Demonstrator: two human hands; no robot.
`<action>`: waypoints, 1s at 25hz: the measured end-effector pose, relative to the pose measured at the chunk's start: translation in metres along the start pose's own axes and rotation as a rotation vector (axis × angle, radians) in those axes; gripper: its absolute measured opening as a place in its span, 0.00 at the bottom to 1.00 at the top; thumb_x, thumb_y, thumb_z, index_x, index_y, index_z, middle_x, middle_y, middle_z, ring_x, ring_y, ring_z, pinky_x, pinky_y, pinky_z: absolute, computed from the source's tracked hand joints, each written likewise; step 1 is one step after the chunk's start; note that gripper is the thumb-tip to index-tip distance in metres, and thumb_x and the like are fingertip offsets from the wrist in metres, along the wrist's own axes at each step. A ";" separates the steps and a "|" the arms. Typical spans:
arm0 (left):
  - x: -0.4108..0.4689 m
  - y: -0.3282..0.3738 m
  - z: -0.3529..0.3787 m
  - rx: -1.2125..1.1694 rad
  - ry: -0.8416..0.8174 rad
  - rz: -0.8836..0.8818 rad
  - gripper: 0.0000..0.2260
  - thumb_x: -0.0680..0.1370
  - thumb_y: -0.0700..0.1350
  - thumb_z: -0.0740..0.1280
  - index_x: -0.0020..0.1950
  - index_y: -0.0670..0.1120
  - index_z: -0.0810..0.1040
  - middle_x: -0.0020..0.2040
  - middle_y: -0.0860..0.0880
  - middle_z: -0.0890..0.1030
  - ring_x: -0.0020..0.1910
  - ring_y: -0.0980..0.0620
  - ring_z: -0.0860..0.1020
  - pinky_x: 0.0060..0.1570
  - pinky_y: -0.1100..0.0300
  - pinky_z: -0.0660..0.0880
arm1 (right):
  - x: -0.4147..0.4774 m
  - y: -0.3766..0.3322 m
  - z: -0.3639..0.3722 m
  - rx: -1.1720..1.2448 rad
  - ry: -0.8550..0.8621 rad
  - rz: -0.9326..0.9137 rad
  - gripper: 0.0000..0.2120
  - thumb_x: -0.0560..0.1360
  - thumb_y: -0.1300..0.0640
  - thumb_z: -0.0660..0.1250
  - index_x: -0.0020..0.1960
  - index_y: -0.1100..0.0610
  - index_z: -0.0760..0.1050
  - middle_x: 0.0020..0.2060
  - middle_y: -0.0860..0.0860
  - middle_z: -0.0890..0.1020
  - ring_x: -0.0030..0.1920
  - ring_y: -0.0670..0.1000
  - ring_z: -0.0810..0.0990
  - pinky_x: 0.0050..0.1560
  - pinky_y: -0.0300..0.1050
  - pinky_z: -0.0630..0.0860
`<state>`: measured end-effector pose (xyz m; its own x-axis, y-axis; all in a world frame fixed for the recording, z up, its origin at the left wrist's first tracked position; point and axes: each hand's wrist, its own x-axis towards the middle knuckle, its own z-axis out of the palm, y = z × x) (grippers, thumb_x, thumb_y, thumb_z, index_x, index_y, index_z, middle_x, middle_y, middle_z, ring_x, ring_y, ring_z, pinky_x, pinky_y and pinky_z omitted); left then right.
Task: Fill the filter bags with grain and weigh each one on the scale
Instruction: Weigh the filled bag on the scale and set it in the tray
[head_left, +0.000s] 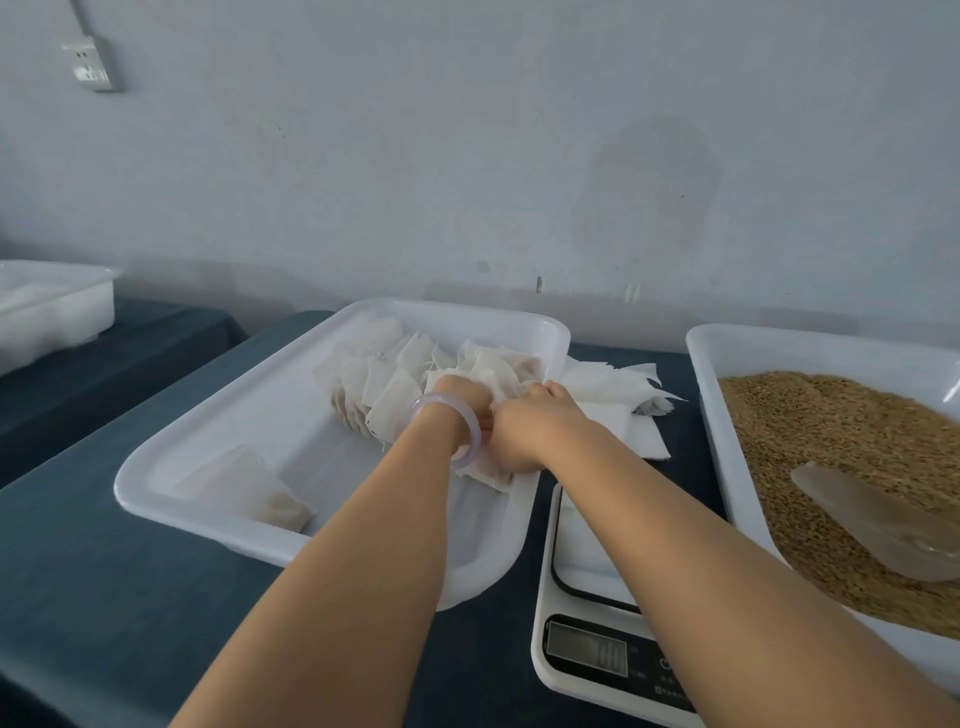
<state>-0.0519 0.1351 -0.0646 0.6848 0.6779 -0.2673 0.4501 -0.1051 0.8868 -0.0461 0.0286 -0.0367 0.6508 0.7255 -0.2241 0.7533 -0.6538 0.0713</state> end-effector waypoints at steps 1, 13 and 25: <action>-0.001 0.000 0.000 -0.044 -0.013 -0.024 0.10 0.79 0.40 0.60 0.37 0.42 0.68 0.34 0.47 0.70 0.30 0.51 0.70 0.30 0.62 0.70 | 0.000 0.002 0.003 0.076 0.049 -0.028 0.16 0.77 0.54 0.56 0.63 0.53 0.73 0.65 0.57 0.71 0.71 0.57 0.59 0.72 0.50 0.51; -0.060 0.025 0.019 0.267 -0.062 0.821 0.06 0.74 0.44 0.69 0.38 0.49 0.75 0.34 0.57 0.76 0.35 0.57 0.73 0.40 0.64 0.70 | 0.026 0.088 0.063 0.300 -0.004 0.409 0.18 0.77 0.59 0.60 0.67 0.59 0.68 0.64 0.56 0.72 0.64 0.57 0.71 0.59 0.47 0.70; -0.070 0.025 0.041 0.324 -0.250 0.792 0.06 0.79 0.47 0.62 0.43 0.50 0.69 0.39 0.51 0.76 0.39 0.50 0.75 0.40 0.59 0.70 | -0.009 0.097 -0.014 0.390 0.376 0.387 0.10 0.75 0.60 0.58 0.34 0.58 0.67 0.33 0.53 0.73 0.34 0.53 0.72 0.33 0.43 0.68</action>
<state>-0.0651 0.0548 -0.0387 0.9516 0.1446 0.2713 -0.0947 -0.7016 0.7062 0.0224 -0.0385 -0.0140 0.9094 0.4021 0.1060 0.4149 -0.8610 -0.2941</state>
